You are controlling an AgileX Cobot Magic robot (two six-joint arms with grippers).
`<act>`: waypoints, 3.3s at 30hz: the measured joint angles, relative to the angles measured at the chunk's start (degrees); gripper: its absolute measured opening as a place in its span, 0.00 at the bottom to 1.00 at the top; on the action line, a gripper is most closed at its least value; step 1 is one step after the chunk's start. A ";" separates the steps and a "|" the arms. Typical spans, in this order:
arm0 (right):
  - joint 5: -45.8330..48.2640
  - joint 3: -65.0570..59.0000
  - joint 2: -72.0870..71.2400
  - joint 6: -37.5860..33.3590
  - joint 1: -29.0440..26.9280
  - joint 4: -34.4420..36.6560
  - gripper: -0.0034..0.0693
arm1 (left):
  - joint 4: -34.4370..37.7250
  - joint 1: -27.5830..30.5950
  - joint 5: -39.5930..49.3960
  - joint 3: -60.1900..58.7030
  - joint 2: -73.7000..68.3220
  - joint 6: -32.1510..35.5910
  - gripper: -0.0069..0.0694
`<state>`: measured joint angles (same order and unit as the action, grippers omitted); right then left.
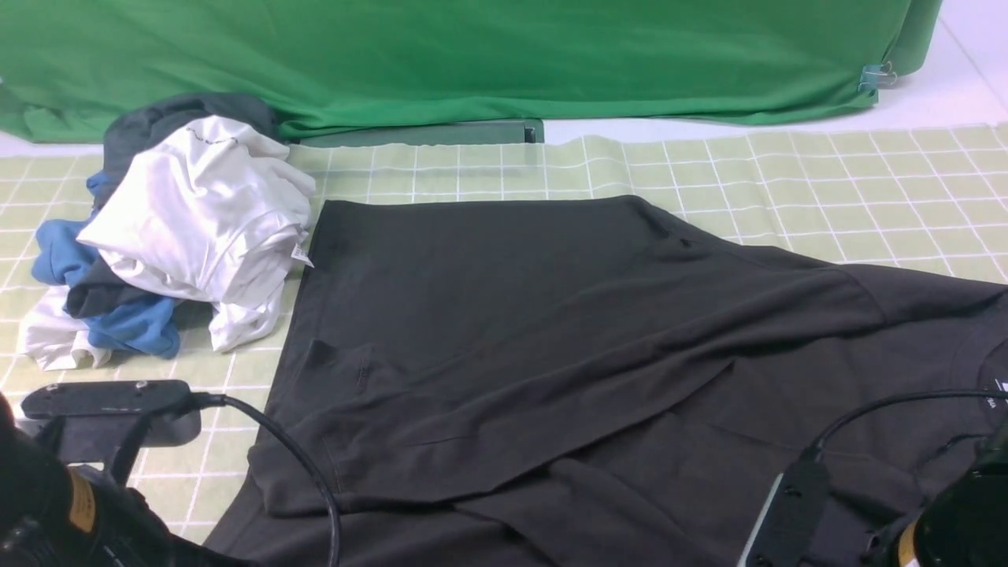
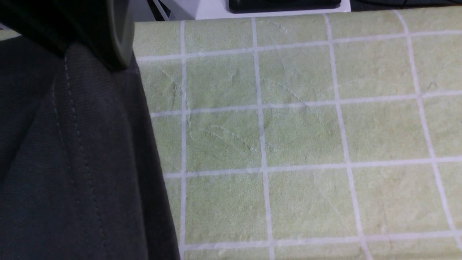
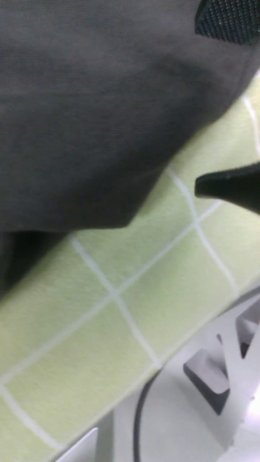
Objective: Fold a long-sleeved shirt over a green coffee tablecloth.
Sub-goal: 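Grasp the near edge of the shirt at its hem and shoulder corners, then fold the black garment in half by bringing its near edge over to the far edge, then pull the folded dark garment lengthwise by its ends to straighten it flat on the table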
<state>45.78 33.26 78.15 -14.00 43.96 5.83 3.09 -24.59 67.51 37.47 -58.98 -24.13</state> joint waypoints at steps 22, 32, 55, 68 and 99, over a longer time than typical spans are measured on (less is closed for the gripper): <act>2.70 6.52 -3.21 8.00 0.00 -16.86 0.08 | -3.09 0.00 -8.76 6.58 -5.97 -3.41 0.10; 2.54 19.39 0.44 6.89 -6.06 -20.17 0.08 | -4.72 4.75 -10.97 22.43 -21.30 -0.84 0.10; -2.45 59.17 36.27 1.51 -23.80 -19.84 0.08 | 8.74 22.58 -12.46 61.17 -56.82 11.14 0.11; -4.30 71.58 47.41 4.60 -24.15 -20.13 0.46 | 8.31 24.31 -18.43 65.35 -62.58 12.73 0.18; 23.91 65.69 33.55 -0.35 -46.63 -1.24 0.04 | 9.60 12.18 -2.04 64.26 -61.91 31.78 0.09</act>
<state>69.69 98.95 111.70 -14.35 -2.67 4.59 12.69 -12.41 65.47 101.73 -120.89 7.65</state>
